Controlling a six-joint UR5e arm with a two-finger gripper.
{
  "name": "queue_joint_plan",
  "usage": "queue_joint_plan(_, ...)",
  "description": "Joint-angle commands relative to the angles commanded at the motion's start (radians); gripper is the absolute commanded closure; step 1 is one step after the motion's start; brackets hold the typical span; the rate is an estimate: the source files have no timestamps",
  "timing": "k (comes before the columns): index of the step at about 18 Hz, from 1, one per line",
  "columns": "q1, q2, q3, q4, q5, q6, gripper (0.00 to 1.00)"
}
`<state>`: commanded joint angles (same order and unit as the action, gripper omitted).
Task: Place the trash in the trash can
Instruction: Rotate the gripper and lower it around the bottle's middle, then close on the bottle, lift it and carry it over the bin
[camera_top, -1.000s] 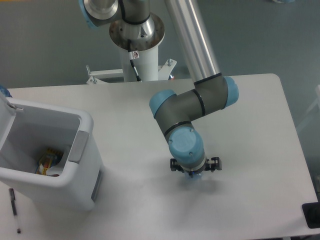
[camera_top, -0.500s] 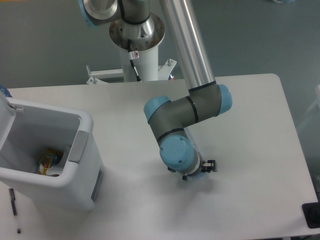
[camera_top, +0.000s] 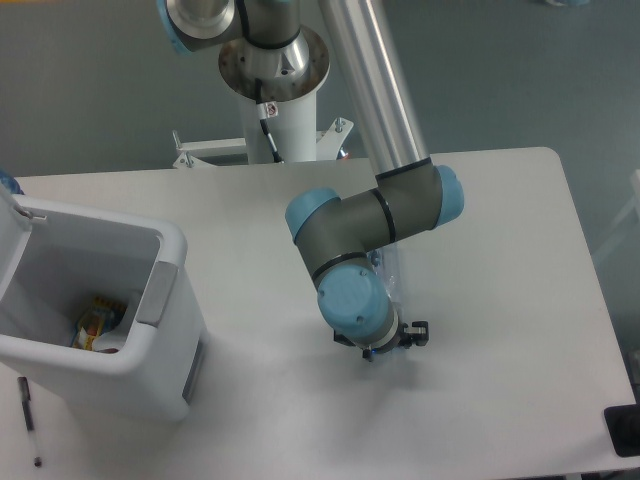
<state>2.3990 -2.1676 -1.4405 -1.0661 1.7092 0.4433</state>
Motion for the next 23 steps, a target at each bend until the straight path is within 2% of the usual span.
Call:
queue_joint_plan(3, 0.037, 0.035, 0.006, -0.005, -0.127, 0.000, 0.64)
queue_joint_plan(8, 0.064, 0.068, 0.025, -0.002, -0.244, -0.003, 0.64)
queue_joint_plan(11, 0.084, 0.103, 0.061, 0.001, -0.342, -0.046, 0.64)
queue_joint_plan(16, 0.088, 0.133, 0.163, 0.005, -0.450, -0.142, 0.63)
queue_joint_plan(21, 0.086, 0.189, 0.193, 0.106, -0.598, -0.215, 0.64)
queue_joint_plan(23, 0.086, 0.219, 0.195, 0.110, -0.647, -0.215, 0.63)
